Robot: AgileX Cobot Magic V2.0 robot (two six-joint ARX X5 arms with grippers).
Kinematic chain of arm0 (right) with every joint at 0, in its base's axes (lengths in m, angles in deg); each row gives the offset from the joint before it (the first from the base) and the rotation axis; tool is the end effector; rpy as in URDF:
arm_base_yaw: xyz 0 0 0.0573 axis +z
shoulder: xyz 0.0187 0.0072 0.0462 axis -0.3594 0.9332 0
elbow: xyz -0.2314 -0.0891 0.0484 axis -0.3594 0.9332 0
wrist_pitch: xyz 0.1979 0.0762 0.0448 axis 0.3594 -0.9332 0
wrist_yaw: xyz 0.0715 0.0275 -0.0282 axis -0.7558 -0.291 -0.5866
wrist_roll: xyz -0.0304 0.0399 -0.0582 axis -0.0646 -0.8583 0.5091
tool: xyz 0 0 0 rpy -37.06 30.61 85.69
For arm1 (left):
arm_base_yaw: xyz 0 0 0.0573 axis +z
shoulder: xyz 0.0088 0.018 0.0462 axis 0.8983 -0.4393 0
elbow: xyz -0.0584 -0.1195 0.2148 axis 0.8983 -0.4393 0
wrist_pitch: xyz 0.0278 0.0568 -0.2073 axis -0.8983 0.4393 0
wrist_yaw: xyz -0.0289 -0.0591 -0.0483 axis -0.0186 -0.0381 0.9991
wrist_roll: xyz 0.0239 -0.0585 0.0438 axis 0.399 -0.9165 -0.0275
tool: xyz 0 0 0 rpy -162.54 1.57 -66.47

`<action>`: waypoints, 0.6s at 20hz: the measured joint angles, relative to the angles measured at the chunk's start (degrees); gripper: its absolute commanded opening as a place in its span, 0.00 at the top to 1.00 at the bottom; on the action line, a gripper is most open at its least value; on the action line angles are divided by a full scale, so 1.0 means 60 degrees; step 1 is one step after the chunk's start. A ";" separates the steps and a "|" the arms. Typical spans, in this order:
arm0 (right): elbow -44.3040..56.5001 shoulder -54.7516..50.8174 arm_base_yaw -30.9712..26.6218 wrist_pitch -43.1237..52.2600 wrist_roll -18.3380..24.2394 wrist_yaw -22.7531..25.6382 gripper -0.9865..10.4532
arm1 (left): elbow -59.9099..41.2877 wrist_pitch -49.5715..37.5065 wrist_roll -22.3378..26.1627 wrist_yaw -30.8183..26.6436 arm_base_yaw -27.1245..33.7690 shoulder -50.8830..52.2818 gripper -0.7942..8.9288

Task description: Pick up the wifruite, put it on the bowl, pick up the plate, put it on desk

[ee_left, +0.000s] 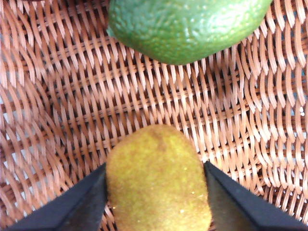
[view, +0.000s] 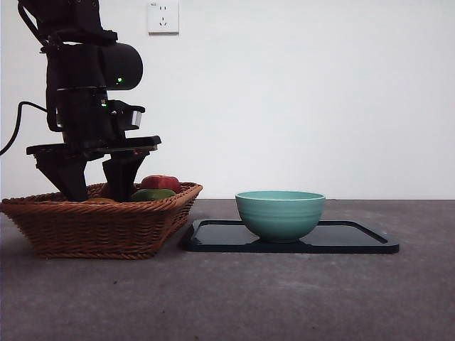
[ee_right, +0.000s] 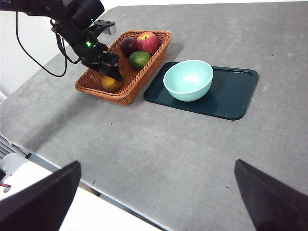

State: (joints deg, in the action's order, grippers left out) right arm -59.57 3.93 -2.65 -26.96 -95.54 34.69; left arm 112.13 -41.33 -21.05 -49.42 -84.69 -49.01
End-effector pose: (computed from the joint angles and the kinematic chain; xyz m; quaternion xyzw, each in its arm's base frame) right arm -0.0306 0.0082 0.3146 0.0889 0.2479 0.2682 0.9267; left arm 0.3235 -0.1228 0.1833 0.0689 0.5924 -0.1177 0.7941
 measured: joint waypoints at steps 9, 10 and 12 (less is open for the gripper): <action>0.0000 0.0000 0.0000 0.0000 0.0000 -0.0004 0.47 | 0.1617 0.1246 0.0004 0.0313 0.0000 0.0707 0.37; 0.0000 0.0000 0.0000 0.0000 0.0000 0.0000 0.47 | 0.1767 0.1348 0.0007 0.0441 0.0000 0.1104 0.36; 0.0000 0.0000 0.0000 0.0000 0.0000 -0.0004 0.47 | 0.1872 0.1563 0.0015 0.0783 0.0000 0.2109 0.36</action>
State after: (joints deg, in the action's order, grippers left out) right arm -59.57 3.93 -2.65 -26.96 -95.54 34.67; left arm 123.36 -31.96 -20.96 -44.72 -84.69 -36.35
